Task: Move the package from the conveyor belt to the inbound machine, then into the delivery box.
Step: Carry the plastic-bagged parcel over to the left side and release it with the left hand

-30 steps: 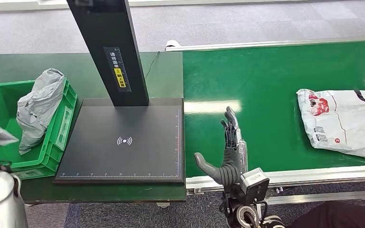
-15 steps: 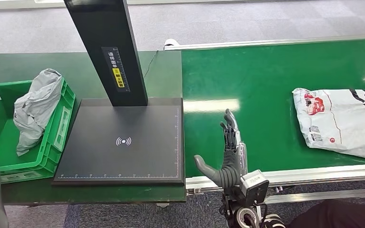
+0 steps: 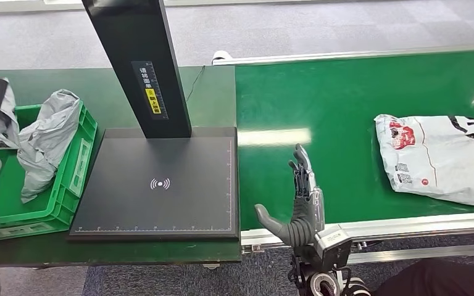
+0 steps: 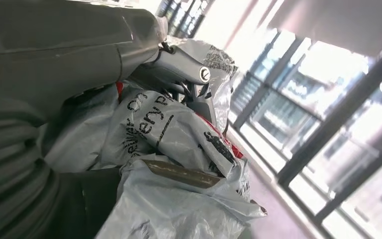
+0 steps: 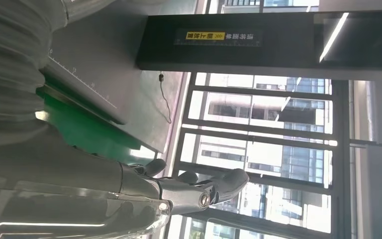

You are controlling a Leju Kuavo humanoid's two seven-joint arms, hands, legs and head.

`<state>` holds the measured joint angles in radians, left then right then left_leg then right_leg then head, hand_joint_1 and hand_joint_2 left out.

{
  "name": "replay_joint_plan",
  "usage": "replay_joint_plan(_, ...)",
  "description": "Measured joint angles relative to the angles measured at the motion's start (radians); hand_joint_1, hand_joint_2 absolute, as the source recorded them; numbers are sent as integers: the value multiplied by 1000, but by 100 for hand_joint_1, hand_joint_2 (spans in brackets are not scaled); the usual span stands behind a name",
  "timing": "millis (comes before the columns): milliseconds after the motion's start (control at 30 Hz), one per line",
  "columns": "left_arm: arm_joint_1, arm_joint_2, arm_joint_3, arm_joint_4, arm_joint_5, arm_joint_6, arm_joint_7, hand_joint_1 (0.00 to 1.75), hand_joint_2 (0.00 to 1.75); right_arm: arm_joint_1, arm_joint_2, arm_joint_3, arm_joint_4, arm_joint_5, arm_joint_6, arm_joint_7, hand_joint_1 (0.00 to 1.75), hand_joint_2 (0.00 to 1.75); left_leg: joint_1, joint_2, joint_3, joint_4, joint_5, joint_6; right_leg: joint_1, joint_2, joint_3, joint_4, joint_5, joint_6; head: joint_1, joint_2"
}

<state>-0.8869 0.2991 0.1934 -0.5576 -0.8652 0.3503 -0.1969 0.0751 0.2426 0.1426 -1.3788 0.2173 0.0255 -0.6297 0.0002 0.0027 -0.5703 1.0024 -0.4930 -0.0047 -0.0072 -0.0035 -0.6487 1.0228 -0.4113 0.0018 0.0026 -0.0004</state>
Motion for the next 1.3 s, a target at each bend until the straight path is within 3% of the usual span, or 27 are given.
replay_joint_plan(233,103,-21,-5,-54,0,-88,-11,174,175,4,0,-10,-7,4,7,1,0,175,0,0,-1,0,0,0,0,0,-1,0,0,0,0,0)
replay_joint_plan(267,116,-24,-5,-69,3,-107,-16,166,175,5,0,-11,-7,4,7,1,0,175,0,0,-1,0,0,0,0,0,-1,0,0,0,0,0)
replay_joint_plan(367,141,-33,-5,-104,16,-152,-27,36,175,6,1,-16,-8,5,8,1,0,175,0,0,-1,0,0,0,0,0,-1,0,0,0,0,0)
replay_joint_plan(400,144,-35,-5,-112,20,-163,-29,0,175,6,2,-17,-8,5,8,1,0,175,0,0,-1,0,0,0,0,0,-1,0,0,0,0,0)
replay_joint_plan(667,146,-36,-4,-140,56,-181,-43,0,175,5,3,-23,-7,7,8,1,0,175,0,-1,-1,0,0,0,0,0,-1,0,0,0,0,0)
replay_joint_plan(1033,174,-54,66,-283,375,5,-201,0,175,1,6,-22,9,3,-8,-3,0,175,0,-1,-1,0,0,0,0,0,-1,0,0,0,0,0)
replay_joint_plan(1300,186,-52,95,-358,466,45,-253,0,175,1,6,-19,17,1,-13,-7,0,175,0,-1,-1,0,0,0,0,0,-1,0,0,0,0,0)
